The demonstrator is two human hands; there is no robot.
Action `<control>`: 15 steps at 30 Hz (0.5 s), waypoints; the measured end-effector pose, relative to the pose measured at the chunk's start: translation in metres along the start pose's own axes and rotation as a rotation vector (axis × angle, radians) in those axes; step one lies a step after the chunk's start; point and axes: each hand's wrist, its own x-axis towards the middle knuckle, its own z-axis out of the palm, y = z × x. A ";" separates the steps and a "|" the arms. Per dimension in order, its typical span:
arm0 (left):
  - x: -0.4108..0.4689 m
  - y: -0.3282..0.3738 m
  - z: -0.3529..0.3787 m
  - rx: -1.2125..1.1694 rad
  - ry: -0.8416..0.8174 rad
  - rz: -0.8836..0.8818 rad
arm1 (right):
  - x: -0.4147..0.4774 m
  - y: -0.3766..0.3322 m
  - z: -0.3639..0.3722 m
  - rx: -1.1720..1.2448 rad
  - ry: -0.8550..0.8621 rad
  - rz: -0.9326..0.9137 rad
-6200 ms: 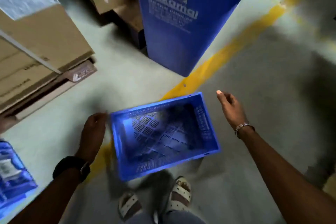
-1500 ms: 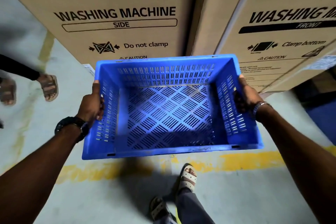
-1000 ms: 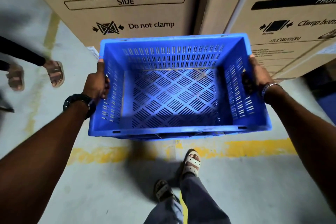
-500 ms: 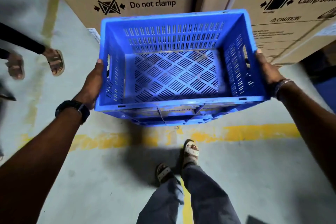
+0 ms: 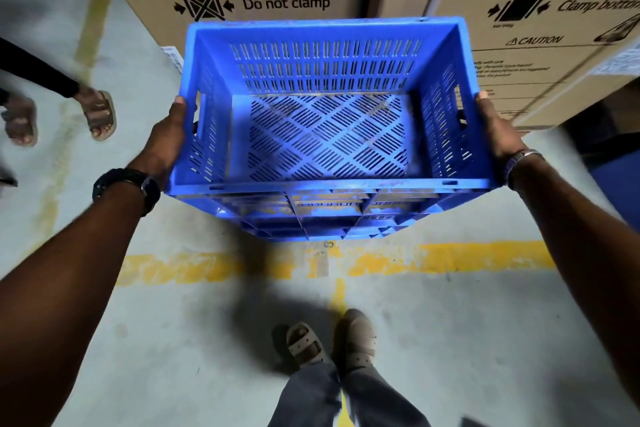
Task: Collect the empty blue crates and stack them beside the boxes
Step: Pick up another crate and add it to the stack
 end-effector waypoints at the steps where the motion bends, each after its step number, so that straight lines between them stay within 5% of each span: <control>1: 0.002 0.003 0.002 0.003 0.018 0.004 | -0.001 -0.004 0.001 -0.003 -0.005 -0.016; 10: 0.001 -0.002 -0.004 0.069 0.096 -0.031 | -0.008 -0.005 0.005 -0.012 0.008 -0.043; 15: -0.015 0.004 0.011 0.440 0.272 0.180 | -0.009 -0.010 0.005 -0.091 0.036 -0.075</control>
